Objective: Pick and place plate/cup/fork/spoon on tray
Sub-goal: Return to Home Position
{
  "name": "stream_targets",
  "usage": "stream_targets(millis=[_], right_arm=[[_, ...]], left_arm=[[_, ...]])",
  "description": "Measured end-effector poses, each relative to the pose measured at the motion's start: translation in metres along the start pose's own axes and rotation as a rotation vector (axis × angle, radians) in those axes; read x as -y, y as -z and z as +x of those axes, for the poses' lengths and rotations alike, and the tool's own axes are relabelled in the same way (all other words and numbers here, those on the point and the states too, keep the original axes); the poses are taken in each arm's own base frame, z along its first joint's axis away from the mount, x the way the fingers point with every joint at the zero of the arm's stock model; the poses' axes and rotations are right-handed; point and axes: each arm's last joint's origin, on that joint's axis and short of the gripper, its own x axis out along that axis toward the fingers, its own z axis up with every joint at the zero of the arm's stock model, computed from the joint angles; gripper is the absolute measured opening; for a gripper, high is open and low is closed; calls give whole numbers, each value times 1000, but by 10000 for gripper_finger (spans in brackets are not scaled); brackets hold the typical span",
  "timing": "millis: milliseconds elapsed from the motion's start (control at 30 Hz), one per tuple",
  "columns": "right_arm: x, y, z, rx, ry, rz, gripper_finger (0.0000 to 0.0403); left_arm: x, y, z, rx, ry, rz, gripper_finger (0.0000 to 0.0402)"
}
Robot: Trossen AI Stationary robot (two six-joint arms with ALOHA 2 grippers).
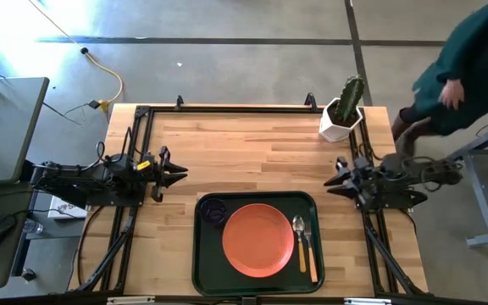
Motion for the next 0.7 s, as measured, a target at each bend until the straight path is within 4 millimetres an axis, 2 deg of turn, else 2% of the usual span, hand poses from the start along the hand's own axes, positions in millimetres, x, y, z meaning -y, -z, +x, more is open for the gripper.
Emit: stream_targets(millis=[167, 333, 700], right_arm=[[12, 28, 10, -16, 4, 19, 103], [19, 47, 15, -32, -18, 42, 103], [21, 48, 15, -18, 35, 0, 103]], left_arm=[[0, 0, 0, 0, 0, 0, 71], [0, 0, 0, 0, 0, 0, 71], [0, 0, 0, 0, 1, 0, 71]])
